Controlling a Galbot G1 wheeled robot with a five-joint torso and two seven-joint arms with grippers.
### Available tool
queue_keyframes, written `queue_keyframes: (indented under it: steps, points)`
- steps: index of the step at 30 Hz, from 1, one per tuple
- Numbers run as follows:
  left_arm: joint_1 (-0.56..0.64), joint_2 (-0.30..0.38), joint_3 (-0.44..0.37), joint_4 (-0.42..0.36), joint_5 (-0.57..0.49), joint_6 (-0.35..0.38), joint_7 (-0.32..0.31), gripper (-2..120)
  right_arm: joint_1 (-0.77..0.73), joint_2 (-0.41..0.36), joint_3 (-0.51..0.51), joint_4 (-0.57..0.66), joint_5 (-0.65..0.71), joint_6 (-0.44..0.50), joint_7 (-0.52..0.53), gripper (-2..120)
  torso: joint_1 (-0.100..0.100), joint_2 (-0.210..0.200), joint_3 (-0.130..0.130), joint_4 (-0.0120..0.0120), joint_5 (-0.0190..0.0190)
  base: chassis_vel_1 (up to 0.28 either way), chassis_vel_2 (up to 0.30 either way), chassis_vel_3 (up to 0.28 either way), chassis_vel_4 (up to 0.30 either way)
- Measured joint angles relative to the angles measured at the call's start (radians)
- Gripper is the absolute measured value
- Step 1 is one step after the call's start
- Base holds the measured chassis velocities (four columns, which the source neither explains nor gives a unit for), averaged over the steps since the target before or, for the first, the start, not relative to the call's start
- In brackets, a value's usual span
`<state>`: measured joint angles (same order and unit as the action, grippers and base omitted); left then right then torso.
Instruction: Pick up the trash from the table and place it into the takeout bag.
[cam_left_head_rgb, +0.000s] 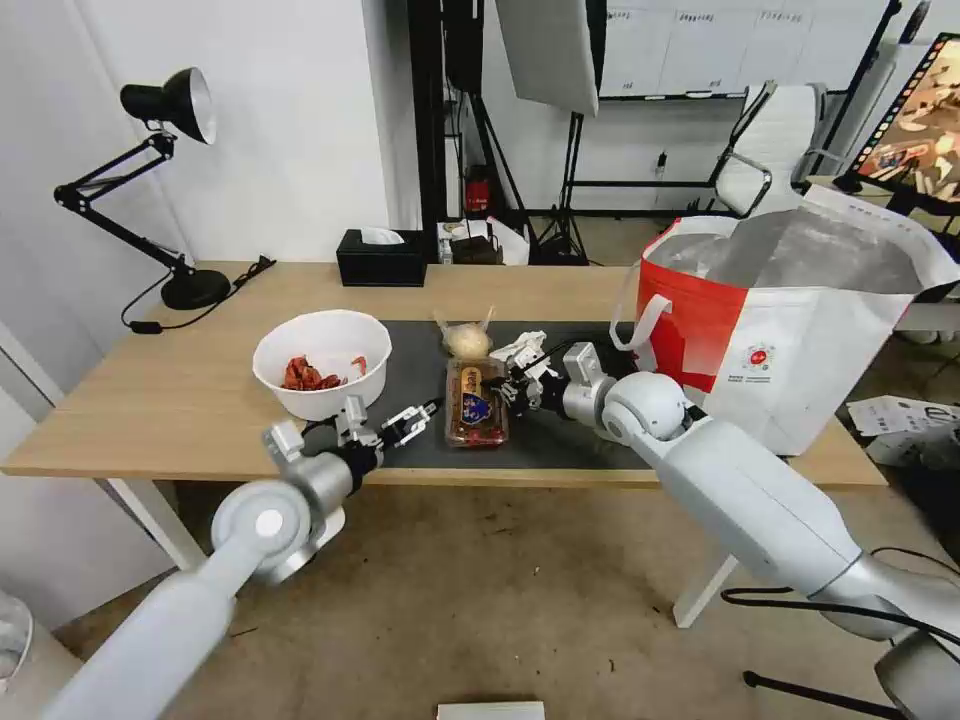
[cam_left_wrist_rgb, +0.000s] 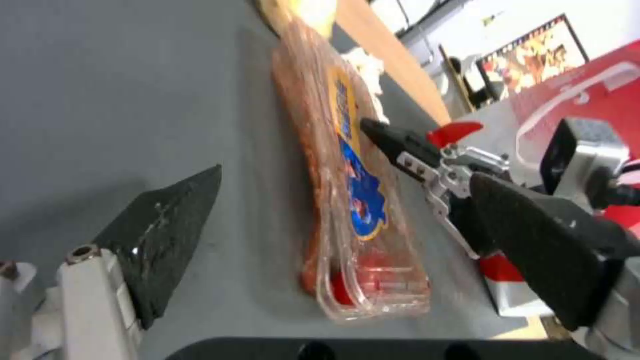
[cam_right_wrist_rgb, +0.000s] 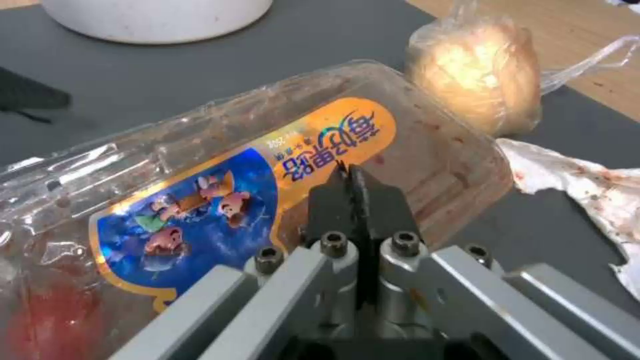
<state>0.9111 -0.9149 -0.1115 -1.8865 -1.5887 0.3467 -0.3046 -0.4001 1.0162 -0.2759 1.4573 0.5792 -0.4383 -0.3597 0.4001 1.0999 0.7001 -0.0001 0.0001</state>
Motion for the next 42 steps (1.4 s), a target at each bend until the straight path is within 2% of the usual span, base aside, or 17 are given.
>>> queue_keyframes:
  steps: [11, 19, 22, 25, 26, 28, 30, 31, 34, 35, 37, 39, 42]
  points:
    - [-0.066, -0.03, 0.05, 0.063, -0.026, 0.077, 0.016, 100, 0.0, -0.008, 0.004, 0.011, 0.01, -0.002, 0.012, 0, 0.0, 0.0, 0.0, 0.0, 0.0, 0.0, 0.0, 0.0, 0.0]
    - [-0.091, -0.049, 0.071, 0.092, -0.029, 0.089, 0.021, 97, -0.001, -0.007, 0.005, 0.015, 0.016, -0.003, 0.017, 0, 0.0, 0.0, 0.0, 0.0001, 0.0, 0.0, 0.0, 0.0, 0.0]
    - [-0.095, -0.056, 0.077, 0.101, -0.024, 0.089, 0.021, 82, -0.002, -0.007, 0.005, 0.017, 0.019, -0.004, 0.019, 0, 0.0, 0.0, 0.0, 0.0001, 0.0, 0.0, 0.0, 0.0, 0.0]
    - [-0.096, -0.058, 0.078, 0.105, -0.024, 0.088, 0.021, 77, -0.002, -0.008, 0.005, 0.017, 0.02, -0.004, 0.019, 0, 0.0, 0.0, 0.0, 0.0001, -0.0001, 0.0, 0.0, 0.0, 0.0]
    - [-0.096, -0.058, 0.078, 0.109, -0.023, 0.086, 0.021, 69, -0.002, -0.008, 0.005, 0.017, 0.021, -0.004, 0.02, 0, 0.0, 0.0, 0.0, 0.0001, -0.0001, 0.0, 0.0, 0.0, 0.0]
    - [-0.095, -0.058, 0.078, 0.109, -0.023, 0.084, 0.022, 66, -0.003, -0.009, 0.006, 0.018, 0.022, -0.004, 0.021, 0, 0.0, 0.0, 0.0, 0.0001, -0.0001, 0.0, 0.0, 0.0, 0.0]
    - [-0.093, -0.056, 0.076, 0.111, -0.023, 0.08, 0.022, 54, -0.008, -0.009, 0.006, 0.023, 0.025, -0.004, 0.026, 0, 0.0, 0.0, 0.0, 0.0, -0.0001, 0.0, 0.0, 0.0, 0.0]
    - [-0.093, -0.056, 0.076, 0.111, -0.023, 0.08, 0.022, 54, -0.008, -0.009, 0.006, 0.023, 0.025, -0.004, 0.026, 0, 0.0, 0.0, 0.0, 0.0, -0.0001, 0.0, 0.0, 0.0, 0.0]
    - [-0.089, -0.052, 0.074, 0.112, -0.021, 0.075, 0.022, 38, -0.014, -0.008, 0.006, 0.034, 0.029, -0.005, 0.03, 0, 0.0, 0.0, 0.0, 0.0001, -0.0001, 0.0, 0.0, 0.0, 0.0]
    - [-0.089, -0.052, 0.074, 0.112, -0.021, 0.075, 0.022, 38, -0.014, -0.008, 0.006, 0.034, 0.029, -0.005, 0.03, 0, 0.0, 0.0, 0.0, 0.0001, -0.0001, 0.0, 0.0, 0.0, 0.0]
    - [-0.085, -0.052, 0.073, 0.114, -0.019, 0.07, 0.021, 27, -0.014, -0.008, 0.006, 0.036, 0.03, -0.006, 0.032, 0, 0.0, 0.0, 0.0, 0.0001, -0.0001, 0.0, 0.0, 0.0, 0.0]
    - [-0.084, -0.052, 0.072, 0.114, -0.019, 0.069, 0.021, 24, -0.014, -0.008, 0.006, 0.036, 0.032, -0.006, 0.032, 0, 0.0, 0.0, 0.0, 0.0001, -0.0001, 0.0, 0.0, 0.0, 0.0]
    - [-0.081, -0.053, 0.069, 0.114, -0.018, 0.061, 0.021, 9, -0.014, -0.009, 0.006, 0.036, 0.037, -0.007, 0.034, 0, 0.0, 0.0, 0.0, 0.0, -0.0001, 0.0, 0.0, 0.0, 0.0]
